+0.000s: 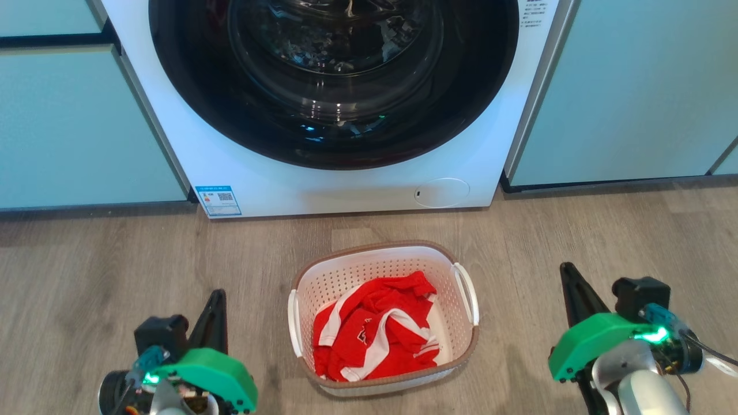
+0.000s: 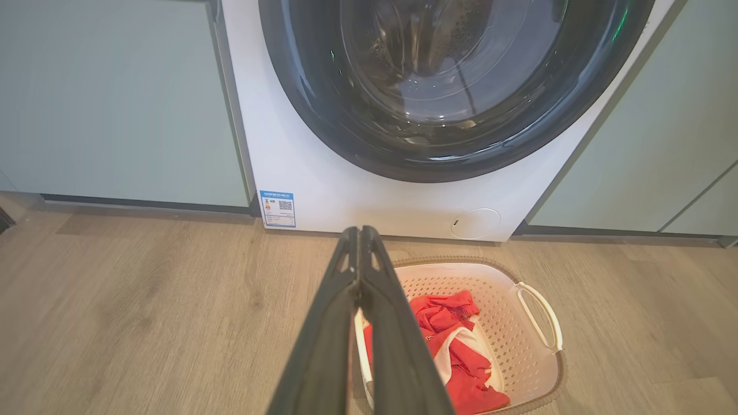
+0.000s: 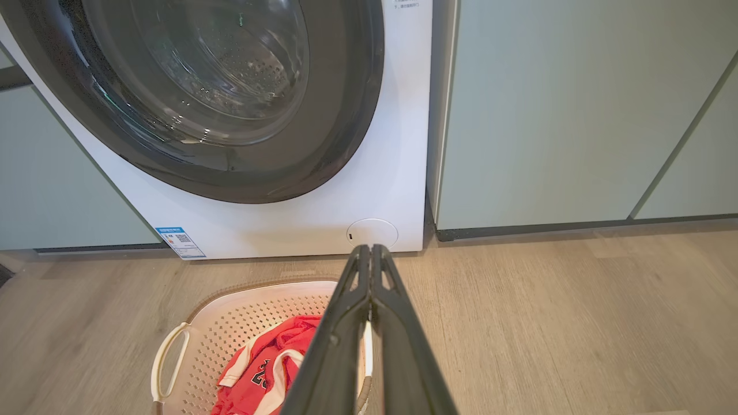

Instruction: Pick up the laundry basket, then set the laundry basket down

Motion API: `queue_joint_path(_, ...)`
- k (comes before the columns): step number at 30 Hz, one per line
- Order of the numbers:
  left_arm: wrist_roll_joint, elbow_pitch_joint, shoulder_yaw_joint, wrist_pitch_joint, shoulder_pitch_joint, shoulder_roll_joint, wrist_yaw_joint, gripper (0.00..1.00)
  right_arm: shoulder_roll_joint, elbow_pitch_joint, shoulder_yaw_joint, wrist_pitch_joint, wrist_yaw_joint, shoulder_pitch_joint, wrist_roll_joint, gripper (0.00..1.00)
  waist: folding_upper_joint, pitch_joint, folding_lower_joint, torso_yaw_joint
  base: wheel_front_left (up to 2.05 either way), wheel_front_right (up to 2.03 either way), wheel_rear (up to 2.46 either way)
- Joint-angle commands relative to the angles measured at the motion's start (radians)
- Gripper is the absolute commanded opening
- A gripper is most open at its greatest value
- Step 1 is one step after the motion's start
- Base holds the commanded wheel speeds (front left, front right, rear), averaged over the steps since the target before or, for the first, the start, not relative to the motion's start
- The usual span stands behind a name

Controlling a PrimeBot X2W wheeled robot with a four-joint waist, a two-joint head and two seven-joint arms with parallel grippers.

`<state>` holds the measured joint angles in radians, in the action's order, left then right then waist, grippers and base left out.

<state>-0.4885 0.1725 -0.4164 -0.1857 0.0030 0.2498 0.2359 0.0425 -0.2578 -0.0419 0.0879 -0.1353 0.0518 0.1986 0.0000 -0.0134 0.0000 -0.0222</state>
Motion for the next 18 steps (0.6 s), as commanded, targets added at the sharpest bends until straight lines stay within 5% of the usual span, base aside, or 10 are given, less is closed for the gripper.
queue_joint_path(1, -0.023, -0.029, 0.017, 0.006, -0.036, 0.006, -0.008, 0.0, 0.004, 0.031, 0.005, -0.005, 0.0, 0.036, 0.03, 0.0, 0.0, 0.0, 0.0, 0.0, 0.0, 0.0, 0.0)
queue_joint_path(18, -0.182, -0.01, 0.084, 0.043, -0.048, -0.018, -0.059, 0.0, 0.005, 0.029, 0.026, -0.032, 0.001, 0.039, 0.225, 0.0, 0.0, 0.002, 0.0, 0.003, 0.0, 0.0, 0.0)
